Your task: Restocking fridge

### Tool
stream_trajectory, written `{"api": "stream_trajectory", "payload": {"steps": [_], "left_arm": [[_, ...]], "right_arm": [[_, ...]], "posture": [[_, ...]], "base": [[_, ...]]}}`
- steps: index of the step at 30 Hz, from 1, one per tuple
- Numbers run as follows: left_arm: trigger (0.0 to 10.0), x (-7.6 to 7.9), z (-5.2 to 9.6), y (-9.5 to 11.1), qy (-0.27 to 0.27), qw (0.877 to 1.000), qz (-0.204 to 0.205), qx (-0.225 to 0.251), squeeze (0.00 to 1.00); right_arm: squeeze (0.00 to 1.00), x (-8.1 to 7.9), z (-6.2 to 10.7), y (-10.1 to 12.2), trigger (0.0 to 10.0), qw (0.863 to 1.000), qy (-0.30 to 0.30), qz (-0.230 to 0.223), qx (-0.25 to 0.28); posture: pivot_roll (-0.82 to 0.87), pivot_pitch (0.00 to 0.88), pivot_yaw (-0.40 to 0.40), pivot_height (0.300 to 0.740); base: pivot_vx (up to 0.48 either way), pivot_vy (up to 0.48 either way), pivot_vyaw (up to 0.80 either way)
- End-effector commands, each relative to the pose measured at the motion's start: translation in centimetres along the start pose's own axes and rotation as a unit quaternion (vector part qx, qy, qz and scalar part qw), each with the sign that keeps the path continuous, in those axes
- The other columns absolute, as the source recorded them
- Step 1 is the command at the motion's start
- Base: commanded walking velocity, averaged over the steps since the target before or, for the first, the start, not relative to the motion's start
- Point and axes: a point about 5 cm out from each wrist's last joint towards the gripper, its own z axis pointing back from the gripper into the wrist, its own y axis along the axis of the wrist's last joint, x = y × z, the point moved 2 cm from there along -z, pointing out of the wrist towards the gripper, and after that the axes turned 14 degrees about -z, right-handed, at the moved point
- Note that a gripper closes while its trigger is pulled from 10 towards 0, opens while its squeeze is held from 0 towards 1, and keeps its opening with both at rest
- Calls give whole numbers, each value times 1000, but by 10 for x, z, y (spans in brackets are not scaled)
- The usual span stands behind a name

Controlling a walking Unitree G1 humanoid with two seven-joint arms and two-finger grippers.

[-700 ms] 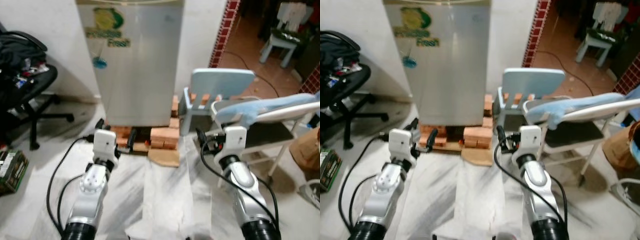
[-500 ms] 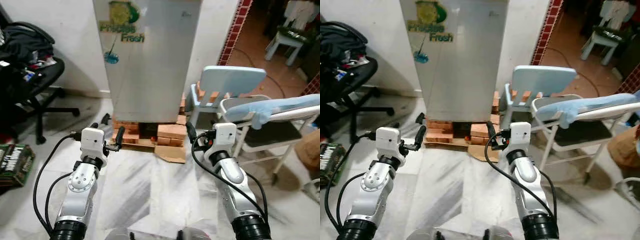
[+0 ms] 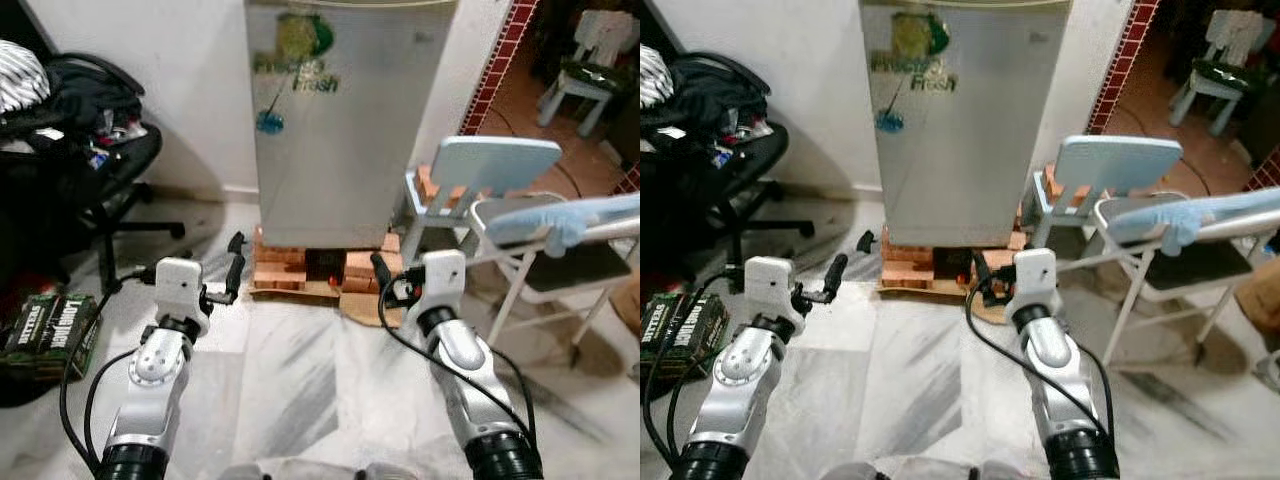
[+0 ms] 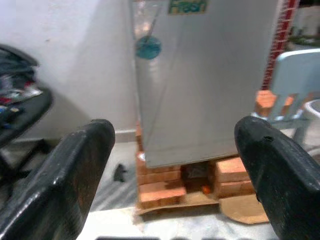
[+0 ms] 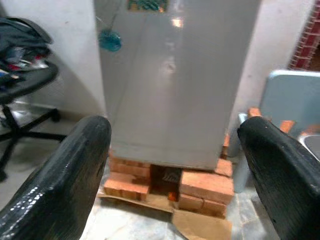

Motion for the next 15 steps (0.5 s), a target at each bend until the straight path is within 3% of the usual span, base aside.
{"api": "stream_trajectory", "payload": {"steps": [1,4,6,10,13,15], "left_arm": [[10000,2,-1,5,-10,1000,-2,12,0],[10000,2,-1,5,-11,1000,-1,12,0],[10000,1,0,4,-9,1000,0,10,0],[10000,0,0,5,-9,1000,-8,14,0],[10000,1,0,8,-21,999,-11,27,0],[10000,2,1,7,-21,1000,-4,23,0]], "right_arm": [[0,3,0,0,10000,1000,-16,13,-1],[0,4,1,-3,10000,999,-19,42,-1],[0,-4,4,-8,10000,1000,9,10,-11],[0,-5,3,-8,10000,1000,-4,-5,-12],[0,-6,2,-4,10000,1000,1,25,-4],[0,-8,2,-2,10000,1000,7,16,5]], "posture": [[-9,0,-6,740],[-7,0,-9,740],[-7,0,-8,740],[-8,0,-8,740],[-9,0,-8,740],[-7,0,-9,740]], "base": [[251,409,0],[251,409,0],[246,414,0],[180,417,0],[327,349,0],[375,300,0]]}}
